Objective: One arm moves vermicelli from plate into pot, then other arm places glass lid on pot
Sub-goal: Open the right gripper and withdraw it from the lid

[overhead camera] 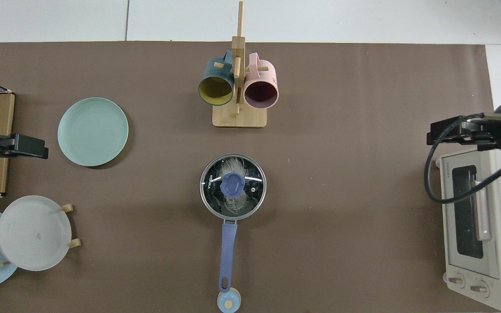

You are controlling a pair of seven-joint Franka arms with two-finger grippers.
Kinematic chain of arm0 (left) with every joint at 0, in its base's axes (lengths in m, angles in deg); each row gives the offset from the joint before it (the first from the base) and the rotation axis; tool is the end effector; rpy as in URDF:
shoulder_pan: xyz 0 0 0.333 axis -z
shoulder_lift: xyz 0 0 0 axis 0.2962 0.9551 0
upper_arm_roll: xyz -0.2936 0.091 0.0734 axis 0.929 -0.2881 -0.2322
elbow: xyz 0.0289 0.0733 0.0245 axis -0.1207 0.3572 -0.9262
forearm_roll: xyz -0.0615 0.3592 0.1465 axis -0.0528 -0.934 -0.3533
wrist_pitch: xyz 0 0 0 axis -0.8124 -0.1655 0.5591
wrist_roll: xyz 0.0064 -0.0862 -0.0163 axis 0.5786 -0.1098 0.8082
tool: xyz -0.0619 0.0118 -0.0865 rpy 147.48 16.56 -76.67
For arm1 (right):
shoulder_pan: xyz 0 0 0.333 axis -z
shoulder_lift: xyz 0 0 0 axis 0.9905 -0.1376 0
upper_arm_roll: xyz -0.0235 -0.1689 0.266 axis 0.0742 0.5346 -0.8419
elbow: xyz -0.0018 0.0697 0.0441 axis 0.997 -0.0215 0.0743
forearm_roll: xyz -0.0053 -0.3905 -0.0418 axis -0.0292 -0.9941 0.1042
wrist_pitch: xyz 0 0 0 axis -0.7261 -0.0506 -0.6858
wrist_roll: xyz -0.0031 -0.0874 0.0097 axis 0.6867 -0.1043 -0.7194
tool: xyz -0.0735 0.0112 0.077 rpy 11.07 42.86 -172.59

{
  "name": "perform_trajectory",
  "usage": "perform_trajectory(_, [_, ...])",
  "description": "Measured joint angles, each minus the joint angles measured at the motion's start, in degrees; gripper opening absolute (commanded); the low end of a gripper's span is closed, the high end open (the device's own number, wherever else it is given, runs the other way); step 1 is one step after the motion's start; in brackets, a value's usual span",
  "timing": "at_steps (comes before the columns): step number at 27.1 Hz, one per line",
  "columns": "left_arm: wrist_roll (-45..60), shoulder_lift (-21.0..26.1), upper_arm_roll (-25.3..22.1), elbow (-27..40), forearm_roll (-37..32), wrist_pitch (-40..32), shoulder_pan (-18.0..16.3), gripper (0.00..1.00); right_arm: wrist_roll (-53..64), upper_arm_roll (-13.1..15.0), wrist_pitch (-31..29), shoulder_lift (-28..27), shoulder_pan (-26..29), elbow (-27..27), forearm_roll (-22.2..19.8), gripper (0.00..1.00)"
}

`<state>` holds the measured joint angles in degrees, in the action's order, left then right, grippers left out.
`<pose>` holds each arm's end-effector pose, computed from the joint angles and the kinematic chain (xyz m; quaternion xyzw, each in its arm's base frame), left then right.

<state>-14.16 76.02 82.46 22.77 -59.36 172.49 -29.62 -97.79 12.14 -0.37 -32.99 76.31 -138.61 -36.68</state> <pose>0.5570 0.0170 0.5942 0.9998 -0.0105 0.0023 0.0166 0.5563 0.0202 0.6457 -0.9966 0.0759 -0.0196 0.0249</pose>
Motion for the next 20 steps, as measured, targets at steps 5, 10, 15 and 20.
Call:
perform_trajectory(5, [0.0,0.0,0.0,0.0,0.0,0.0,0.0,1.0,3.29,0.04,0.57,0.45,2.74,-0.55,-0.72,1.0])
perform_trajectory(10, [0.0,0.0,0.0,0.0,0.0,0.0,0.0,1.0,6.4,0.06,0.57,0.45,4.15,-0.79,-1.66,1.0])
perform_trajectory(15, [0.0,-0.01,0.0,0.0,0.0,0.0,0.0,1.0,6.71,-0.1,0.48,0.45,4.42,-0.79,-1.62,1.0])
perform_trajectory(20, [0.0,-0.01,0.0,0.0,0.0,0.0,0.0,1.0,6.71,-0.66,0.48,0.45,4.37,-0.79,-1.62,1.0])
